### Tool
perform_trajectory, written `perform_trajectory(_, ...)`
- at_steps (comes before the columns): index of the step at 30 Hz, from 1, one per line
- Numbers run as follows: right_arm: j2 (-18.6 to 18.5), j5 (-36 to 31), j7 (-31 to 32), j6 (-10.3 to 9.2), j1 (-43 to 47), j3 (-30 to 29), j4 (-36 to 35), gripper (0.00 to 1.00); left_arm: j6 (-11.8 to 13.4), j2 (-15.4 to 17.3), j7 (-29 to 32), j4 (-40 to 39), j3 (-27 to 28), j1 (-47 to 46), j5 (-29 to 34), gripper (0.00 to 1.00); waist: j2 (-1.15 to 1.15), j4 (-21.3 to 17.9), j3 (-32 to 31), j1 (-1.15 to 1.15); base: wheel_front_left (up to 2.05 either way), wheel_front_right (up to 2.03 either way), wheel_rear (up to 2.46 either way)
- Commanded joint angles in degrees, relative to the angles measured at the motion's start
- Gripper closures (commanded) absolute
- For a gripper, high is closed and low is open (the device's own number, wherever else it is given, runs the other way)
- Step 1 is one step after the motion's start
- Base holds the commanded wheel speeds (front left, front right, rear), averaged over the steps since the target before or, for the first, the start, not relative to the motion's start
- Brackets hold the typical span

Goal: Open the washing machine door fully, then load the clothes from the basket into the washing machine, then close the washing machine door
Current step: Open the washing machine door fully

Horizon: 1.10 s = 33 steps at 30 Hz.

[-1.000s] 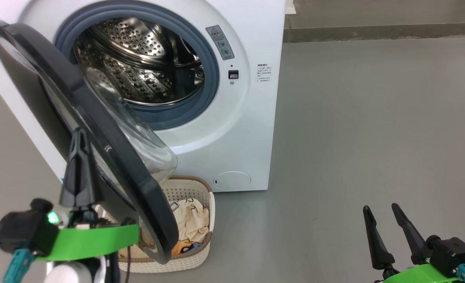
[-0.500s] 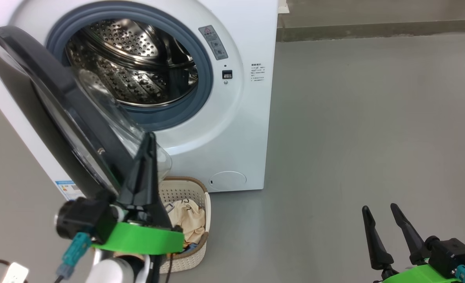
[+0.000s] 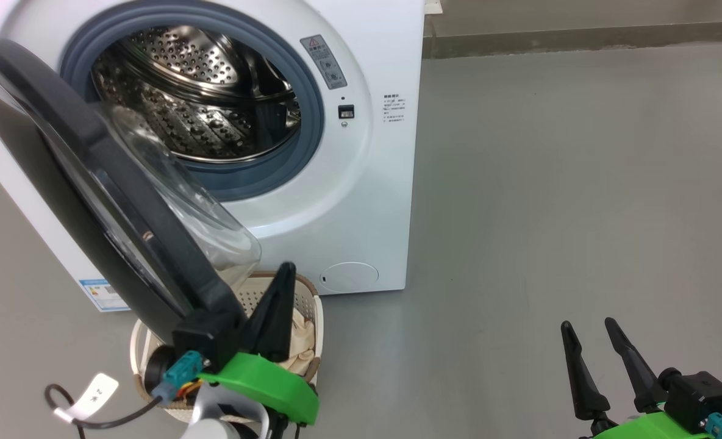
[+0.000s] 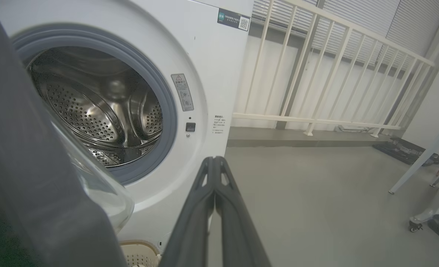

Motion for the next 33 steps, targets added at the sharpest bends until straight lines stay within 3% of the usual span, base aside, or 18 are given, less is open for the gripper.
perform_trajectory(1, -0.4, 0.2, -0.6, 0.09, -2.7, 1.5, -1.2, 0.00, 0.3, 0.7, 0.4, -0.9, 1.6, -1.0, -0.3, 1.00, 0.00, 0.0, 0.0, 0.00, 0.00, 0.00, 0.00)
perform_trajectory(11, -0.4, 1.6, -0.9, 0.09, -2.7, 1.5, -0.5, 0.00, 1.0, 0.9, 3.5, 3.3, 1.9, 0.4, -2.5, 1.00, 0.00, 0.3, 0.1, 0.00, 0.00, 0.00, 0.00)
perform_trajectory(33, -0.4, 1.2, -0.7, 0.09, -2.6, 1.7, -0.1, 0.00, 1.6, 1.8, 1.4, 7.9, 3.3, 0.6, -4.2, 1.00, 0.00, 1.1, -0.2, 0.00, 0.00, 0.00, 0.00)
